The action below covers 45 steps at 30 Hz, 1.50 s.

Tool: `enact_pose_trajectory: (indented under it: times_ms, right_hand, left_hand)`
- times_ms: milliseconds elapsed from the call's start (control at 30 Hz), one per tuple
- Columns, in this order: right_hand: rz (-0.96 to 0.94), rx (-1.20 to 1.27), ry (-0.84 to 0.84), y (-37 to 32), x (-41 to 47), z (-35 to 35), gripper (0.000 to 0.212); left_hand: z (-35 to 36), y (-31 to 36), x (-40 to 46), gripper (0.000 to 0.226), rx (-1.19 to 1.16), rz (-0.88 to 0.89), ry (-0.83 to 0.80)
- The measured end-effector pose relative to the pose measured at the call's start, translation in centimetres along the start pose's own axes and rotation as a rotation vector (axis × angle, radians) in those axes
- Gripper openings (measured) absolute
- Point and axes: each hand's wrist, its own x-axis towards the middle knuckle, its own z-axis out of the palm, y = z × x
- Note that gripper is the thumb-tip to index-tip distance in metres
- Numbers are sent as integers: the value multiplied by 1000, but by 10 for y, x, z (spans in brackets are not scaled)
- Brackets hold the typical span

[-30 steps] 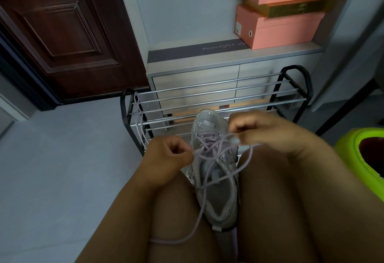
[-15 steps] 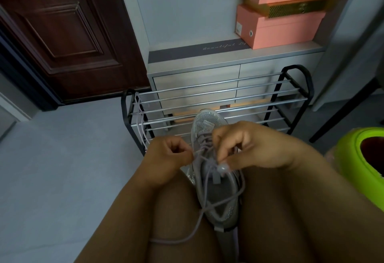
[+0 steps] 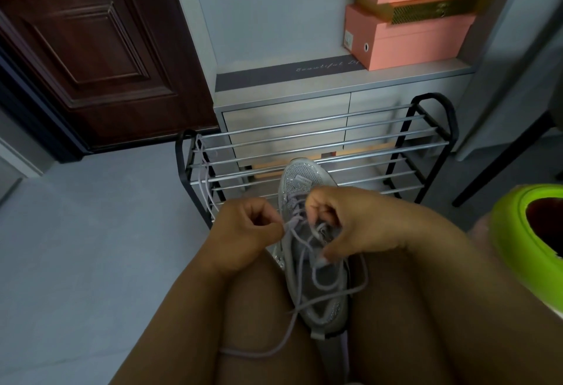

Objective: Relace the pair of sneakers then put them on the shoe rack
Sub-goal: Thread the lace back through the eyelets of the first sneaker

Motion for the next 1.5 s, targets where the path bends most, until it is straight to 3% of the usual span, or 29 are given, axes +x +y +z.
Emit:
enact_pose_trajectory:
  times_ms: [200,333,433,567,667,867,1000,1167,1200,1267,1367,1500]
  right_hand:
    - [71,-10,91,13,0,-6,48]
    - [48,50,91,16,1,-6,48]
    - [59,69,71,13,1,-6,55]
    - [44,-23,96,8,5,1,56]
    - [25,-127,114,7,9,8,58]
    - [53,-90,139,16,11,5,61]
    - [65,-43,130,18,9,4,69]
    - [133,40,102,24,4,-5,73]
    - [135,55,86,22,4,-5,73]
    - [124,74,52,19,5,-4,71]
    - [122,103,19,18,5,-3,70]
    - [130,104,8,17,5,-2,74]
  left_hand:
    - [7,9,3,18,83,41,-66]
    - [17,9,9,8,326,112,-92]
    - [16,7,11,16,436,67,-101]
    - [10,-2,16,31,404,66,-233]
    - [8,2,16,19,371,92,-327]
    - [19,5,16,12,322,80,-321]
    - [22,13,12,7,138,27,-263]
    - [0,10,6,17,-606,92,-354]
    - [-2,10,6,16,-668,94,-356]
    - [-2,12,9,10,-544,51,-316]
    - [4,17,14,20,-71,11,-209]
    - [21,17,16,31,295,138,-239]
